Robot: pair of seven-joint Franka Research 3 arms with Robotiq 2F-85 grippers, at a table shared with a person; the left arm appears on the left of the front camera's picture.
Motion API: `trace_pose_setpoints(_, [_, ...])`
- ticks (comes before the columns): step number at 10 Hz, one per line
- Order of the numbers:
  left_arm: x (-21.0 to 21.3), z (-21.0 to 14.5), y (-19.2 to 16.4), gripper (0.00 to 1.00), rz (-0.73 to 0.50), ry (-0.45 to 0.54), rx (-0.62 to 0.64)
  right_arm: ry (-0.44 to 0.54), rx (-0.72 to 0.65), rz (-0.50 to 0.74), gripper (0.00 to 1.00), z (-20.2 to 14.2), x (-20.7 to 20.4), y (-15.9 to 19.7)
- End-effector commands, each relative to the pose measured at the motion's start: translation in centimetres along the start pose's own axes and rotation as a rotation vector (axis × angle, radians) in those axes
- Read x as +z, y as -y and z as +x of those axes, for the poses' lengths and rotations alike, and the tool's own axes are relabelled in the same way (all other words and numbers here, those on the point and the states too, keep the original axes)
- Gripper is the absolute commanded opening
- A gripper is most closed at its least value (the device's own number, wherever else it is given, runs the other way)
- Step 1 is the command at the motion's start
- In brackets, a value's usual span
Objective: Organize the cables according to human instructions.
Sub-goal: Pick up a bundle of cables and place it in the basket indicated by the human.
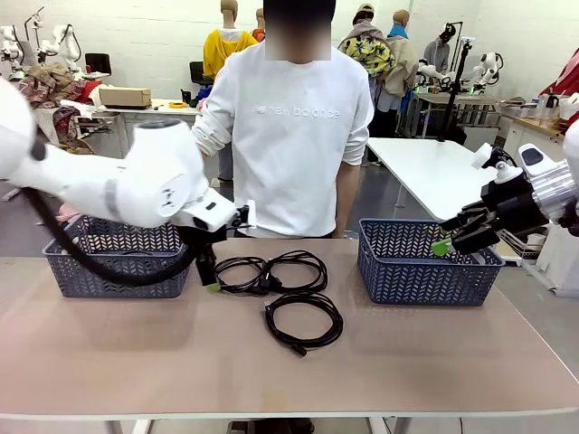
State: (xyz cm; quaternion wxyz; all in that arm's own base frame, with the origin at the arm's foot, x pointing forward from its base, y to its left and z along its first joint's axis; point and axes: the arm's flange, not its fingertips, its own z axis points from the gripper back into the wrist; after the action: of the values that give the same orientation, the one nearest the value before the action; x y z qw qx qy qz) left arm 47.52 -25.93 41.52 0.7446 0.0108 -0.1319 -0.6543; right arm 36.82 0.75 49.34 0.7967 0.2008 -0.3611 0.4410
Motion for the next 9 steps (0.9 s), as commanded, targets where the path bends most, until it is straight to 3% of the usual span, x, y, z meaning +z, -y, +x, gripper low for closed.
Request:
trace_pose_setpoints(1, [-1.5, 1.9, -3.5, 1.0, -0.026, -0.039, -0.029, 0.029, 0.018, 0.009, 1.0, 0.0, -0.1, 0.3])
trace_pose_setpoints(5, [-4.8, 3.1, -6.9, 1.0, -0.047, -0.071, -0.047, 0.029, 0.018, 0.009, 1.0, 0.0, -0.1, 0.3])
trace_pose_setpoints(9, [-5.4, 2.9, -6.9, 1.0, -0.06, -0.055, -0.045, 0.029, 0.018, 0.009, 1.0, 0.0, -0.1, 0.3])
